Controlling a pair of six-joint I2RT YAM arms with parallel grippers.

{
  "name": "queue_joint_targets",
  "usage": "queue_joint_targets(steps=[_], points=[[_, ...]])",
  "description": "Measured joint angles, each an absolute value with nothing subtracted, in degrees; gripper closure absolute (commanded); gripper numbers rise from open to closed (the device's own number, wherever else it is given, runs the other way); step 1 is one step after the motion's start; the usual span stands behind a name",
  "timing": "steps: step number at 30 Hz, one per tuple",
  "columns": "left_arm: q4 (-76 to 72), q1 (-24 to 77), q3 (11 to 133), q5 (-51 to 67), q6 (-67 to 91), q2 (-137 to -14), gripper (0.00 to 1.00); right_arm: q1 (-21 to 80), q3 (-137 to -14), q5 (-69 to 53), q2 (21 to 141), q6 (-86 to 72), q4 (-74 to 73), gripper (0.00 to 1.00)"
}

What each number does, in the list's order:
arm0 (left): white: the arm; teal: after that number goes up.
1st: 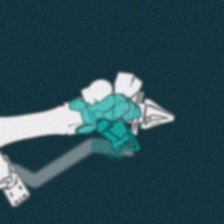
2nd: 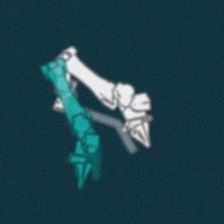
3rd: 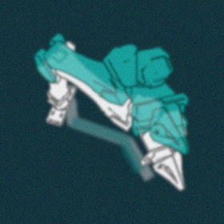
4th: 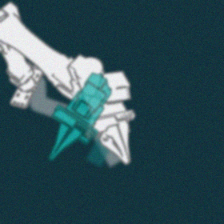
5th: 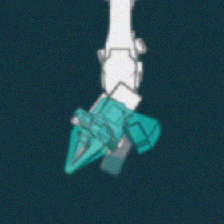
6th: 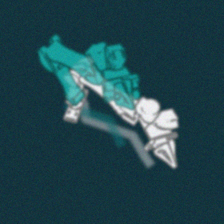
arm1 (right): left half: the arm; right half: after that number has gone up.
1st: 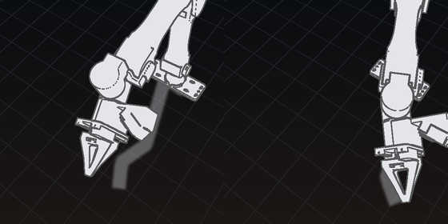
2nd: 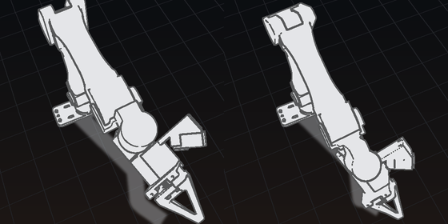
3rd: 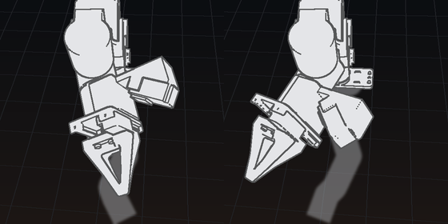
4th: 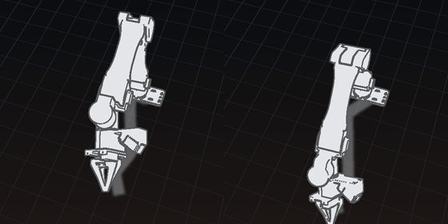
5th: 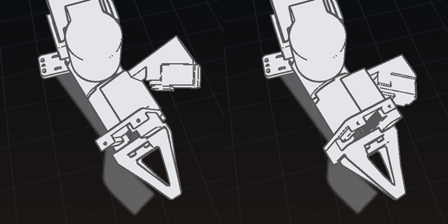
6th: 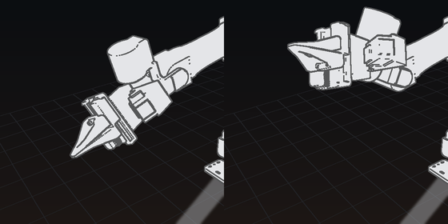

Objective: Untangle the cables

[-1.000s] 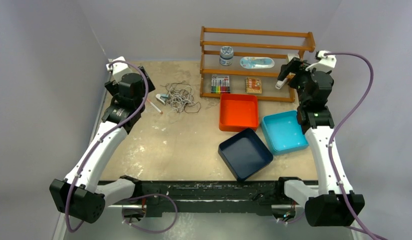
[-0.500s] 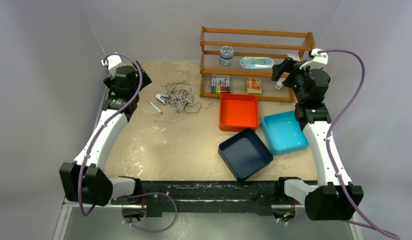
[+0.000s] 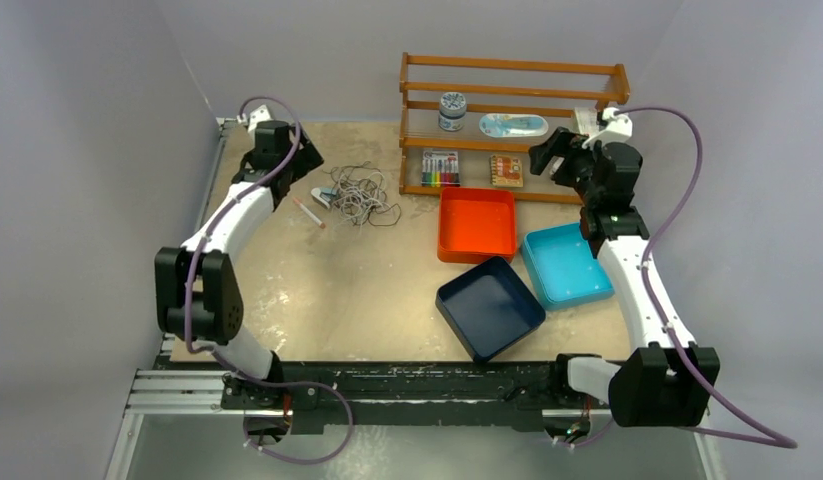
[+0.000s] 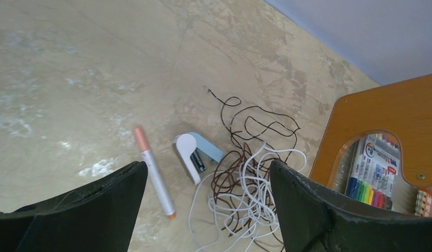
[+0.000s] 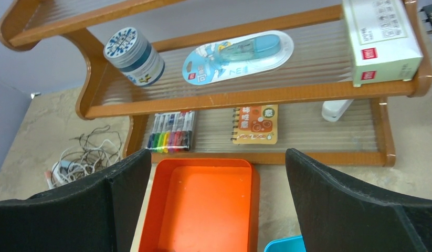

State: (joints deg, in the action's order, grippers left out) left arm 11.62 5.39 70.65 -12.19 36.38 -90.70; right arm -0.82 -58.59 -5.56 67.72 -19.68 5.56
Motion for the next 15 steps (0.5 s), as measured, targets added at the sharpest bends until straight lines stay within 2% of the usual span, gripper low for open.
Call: queue_joint_targets(steps=[7,15], points=[[13.9,11.7,82.7,-13.9,34.2,-104.0,0.05,-0.8,-58.6,-10.6,71.2,-17.8,6.2,0.01],[17.6,15.9,98.7,-17.2,30.5,-119.9,0.03,-0.8,-58.6,-13.6,73.3,-15.8,5.9,0.01]])
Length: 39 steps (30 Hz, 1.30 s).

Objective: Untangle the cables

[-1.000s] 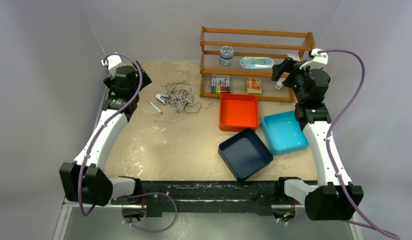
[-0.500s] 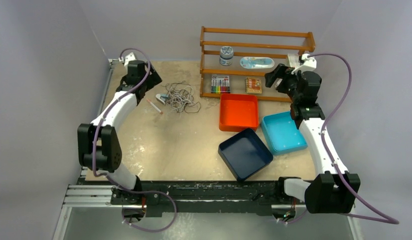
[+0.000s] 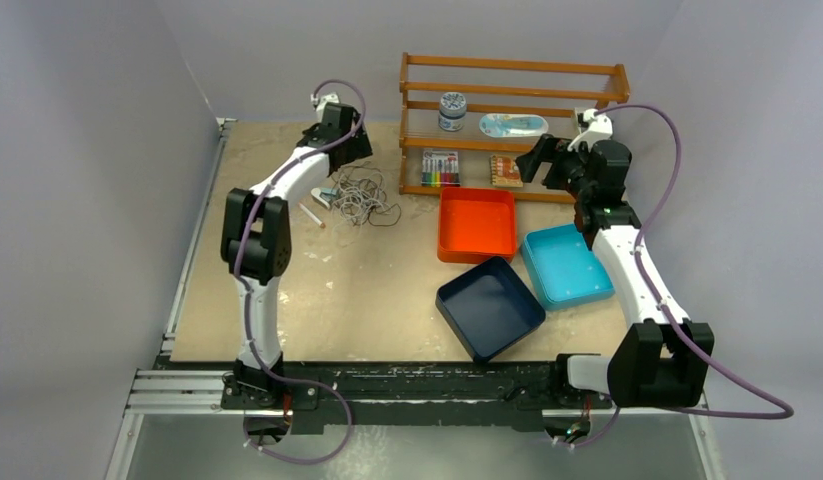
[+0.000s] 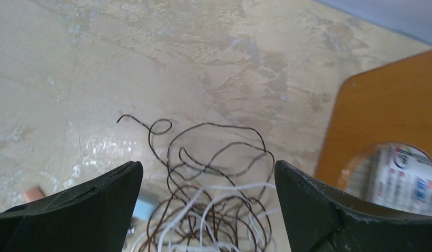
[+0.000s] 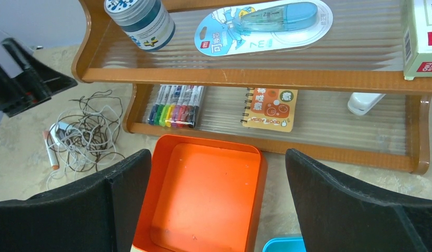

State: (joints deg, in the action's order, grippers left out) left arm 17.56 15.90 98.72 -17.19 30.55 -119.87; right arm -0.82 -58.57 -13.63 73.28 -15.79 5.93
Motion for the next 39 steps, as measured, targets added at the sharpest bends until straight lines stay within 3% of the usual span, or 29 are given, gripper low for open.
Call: queue_joint_targets(steps=[3,7,12,22,33,39], points=[[19.6,15.7,103.4,-17.9,29.5,-124.9,0.07,-0.8,-58.6,-14.3,73.3,-15.4,6.0,0.01],[21.4,15.9,105.0,-18.0,28.7,-128.3,0.23,-0.8,-58.6,-15.0,73.7,-15.2,6.0,0.01],[22.9,17.5,104.9,-17.7,27.8,-129.8,0.33,-0.8,-58.6,-16.1,74.5,-14.9,6.2,0.02],[19.4,21.7,94.8,-15.4,27.4,-126.7,0.52,-0.8,-58.6,-16.8,75.8,-14.9,6.2,0.03],[19.2,26.0,77.6,-14.8,27.4,-112.3,0.60,-0.8,-58.6,-17.7,75.8,-15.0,6.4,0.01],[18.3,27.2,67.5,-14.4,27.4,-102.0,0.53,-0.8,-57.4,-17.5,75.4,-17.0,8.2,0.01]])
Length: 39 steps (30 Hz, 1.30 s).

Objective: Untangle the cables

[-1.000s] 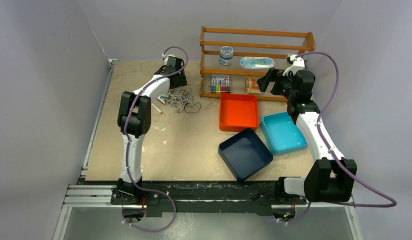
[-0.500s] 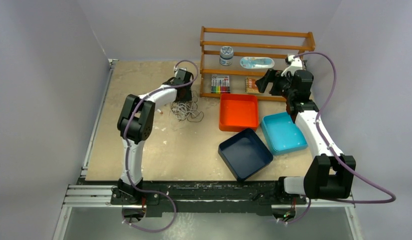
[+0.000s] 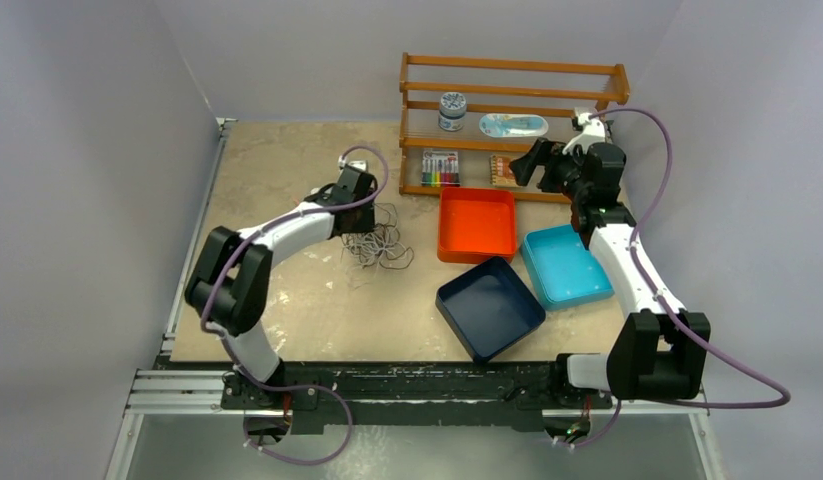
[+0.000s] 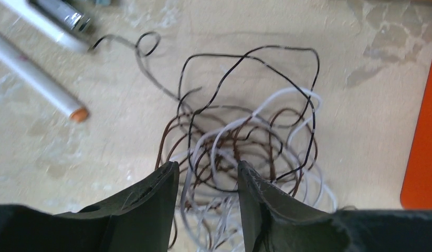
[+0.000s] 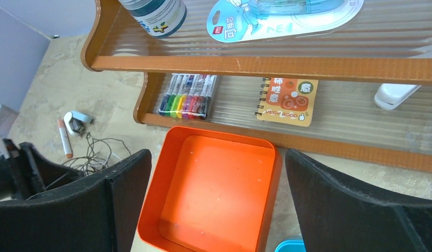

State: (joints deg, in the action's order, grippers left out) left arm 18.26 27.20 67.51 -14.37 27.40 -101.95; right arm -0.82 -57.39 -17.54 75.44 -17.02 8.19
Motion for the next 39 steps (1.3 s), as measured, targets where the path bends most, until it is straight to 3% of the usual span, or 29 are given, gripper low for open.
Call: queue_joint_targets(steps=[9,11,17,27,32,39], points=[[17.9,27.1,61.1,-13.3,27.4,-87.6,0.20,-0.8,-53.2,-17.3,71.8,-19.7,12.3,0.01],[18.0,27.1,60.9,-13.6,27.4,-84.4,0.17,-0.8,-52.4,-17.8,71.0,-19.9,13.3,0.01],[16.7,24.4,59.1,-13.4,29.5,-77.9,0.21,1.2,-53.2,-18.9,71.7,-17.5,13.1,0.01],[15.1,17.7,50.5,-8.8,34.1,-75.7,0.26,22.5,-64.4,-18.0,83.6,-6.4,7.1,0.15],[14.3,17.7,50.5,-7.8,34.9,-73.7,0.26,29.5,-66.9,-19.2,91.3,-1.3,5.0,0.15],[13.8,17.8,50.3,-7.7,34.9,-70.0,0.26,31.1,-59.9,-18.6,90.0,-1.2,11.5,0.11]])
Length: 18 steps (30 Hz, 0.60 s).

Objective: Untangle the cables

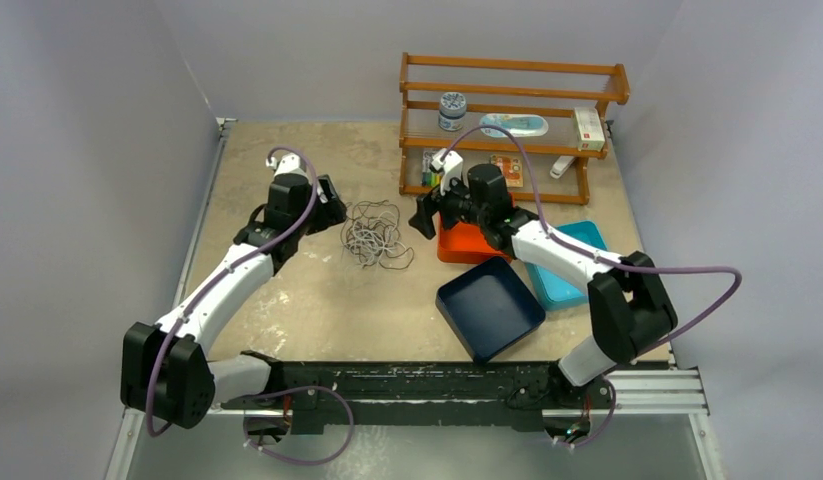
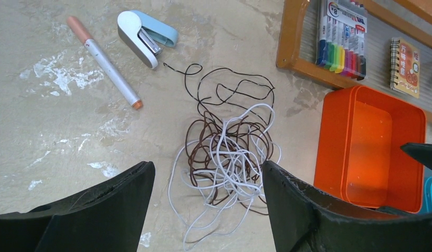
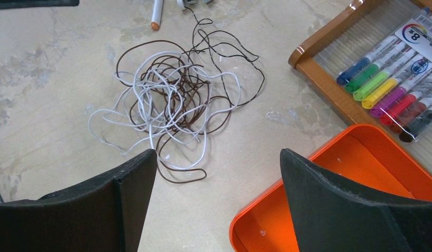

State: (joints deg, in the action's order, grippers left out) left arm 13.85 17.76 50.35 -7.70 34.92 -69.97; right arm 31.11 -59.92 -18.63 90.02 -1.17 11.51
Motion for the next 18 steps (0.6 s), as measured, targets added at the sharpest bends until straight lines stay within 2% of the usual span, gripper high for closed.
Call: queue_joint_targets(steps=[6,13,18], points=[[13.8,17.8,50.3,-7.7,34.9,-69.8,0.26,31.1,-56.5,-17.4,90.0,-0.1,17.0,0.15],[13.8,17.7,50.3,-7.9,34.2,-70.3,0.26,31.2,-60.8,-19.8,93.7,5.7,15.5,0.19],[13.7,17.8,50.3,-7.8,33.5,-70.3,0.26,31.8,-63.9,-22.3,97.7,8.7,13.1,0.26]])
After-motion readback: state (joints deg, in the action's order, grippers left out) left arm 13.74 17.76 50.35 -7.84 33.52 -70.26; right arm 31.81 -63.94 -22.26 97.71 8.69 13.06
